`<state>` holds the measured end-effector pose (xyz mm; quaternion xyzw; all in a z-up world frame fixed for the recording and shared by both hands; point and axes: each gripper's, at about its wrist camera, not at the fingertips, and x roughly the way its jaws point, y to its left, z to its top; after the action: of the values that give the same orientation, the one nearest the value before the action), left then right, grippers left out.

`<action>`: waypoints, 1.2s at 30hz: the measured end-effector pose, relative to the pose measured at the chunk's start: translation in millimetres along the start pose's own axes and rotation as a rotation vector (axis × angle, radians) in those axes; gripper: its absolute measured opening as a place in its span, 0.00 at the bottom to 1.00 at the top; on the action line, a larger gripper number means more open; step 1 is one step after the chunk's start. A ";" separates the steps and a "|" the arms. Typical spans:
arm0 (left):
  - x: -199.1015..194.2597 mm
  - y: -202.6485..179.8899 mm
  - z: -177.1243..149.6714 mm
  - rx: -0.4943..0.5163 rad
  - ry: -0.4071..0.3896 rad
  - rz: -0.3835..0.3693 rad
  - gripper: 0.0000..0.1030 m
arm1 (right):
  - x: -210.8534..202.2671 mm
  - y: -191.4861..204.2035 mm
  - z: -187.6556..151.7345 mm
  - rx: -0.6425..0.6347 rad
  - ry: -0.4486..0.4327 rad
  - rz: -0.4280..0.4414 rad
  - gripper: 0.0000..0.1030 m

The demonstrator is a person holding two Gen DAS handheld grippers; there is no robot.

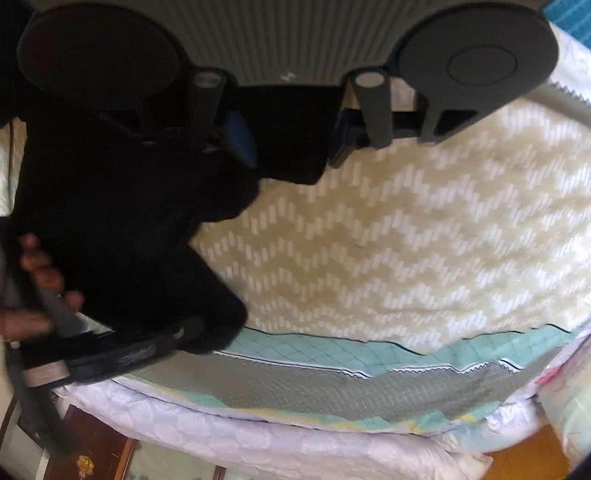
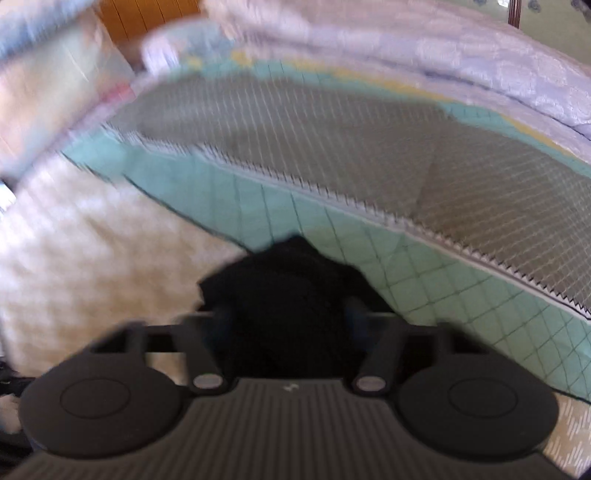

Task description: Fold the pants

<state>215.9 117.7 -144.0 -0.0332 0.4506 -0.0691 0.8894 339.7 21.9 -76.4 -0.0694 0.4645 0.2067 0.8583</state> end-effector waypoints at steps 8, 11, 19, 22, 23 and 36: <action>-66.5 30.5 13.4 -0.146 -0.150 0.031 0.08 | -188.4 -129.0 -48.1 0.535 -0.635 -0.062 0.10; -85.8 36.8 9.3 -0.195 -0.201 0.016 0.08 | -280.2 -179.0 -129.8 0.715 -0.809 -0.200 0.12; -117.7 10.5 -25.0 -0.127 -0.209 -0.095 0.08 | -395.1 -202.1 -363.1 0.936 -0.610 -0.521 0.58; -128.7 6.3 -37.8 -0.097 -0.205 -0.068 0.08 | -415.5 -198.7 -418.3 1.051 -0.624 -0.573 0.58; -129.9 7.1 -39.9 -0.096 -0.205 -0.070 0.09 | -415.2 -196.9 -425.9 1.070 -0.622 -0.581 0.58; -73.4 -15.5 -25.8 0.046 -0.195 -0.044 0.95 | -217.8 -221.6 -195.0 0.536 -0.266 -0.330 0.74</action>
<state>150.8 113.7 -98.9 -0.0294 0.3594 -0.0953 0.9279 177.5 -302.6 -21.7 0.1121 0.3686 -0.0574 0.9210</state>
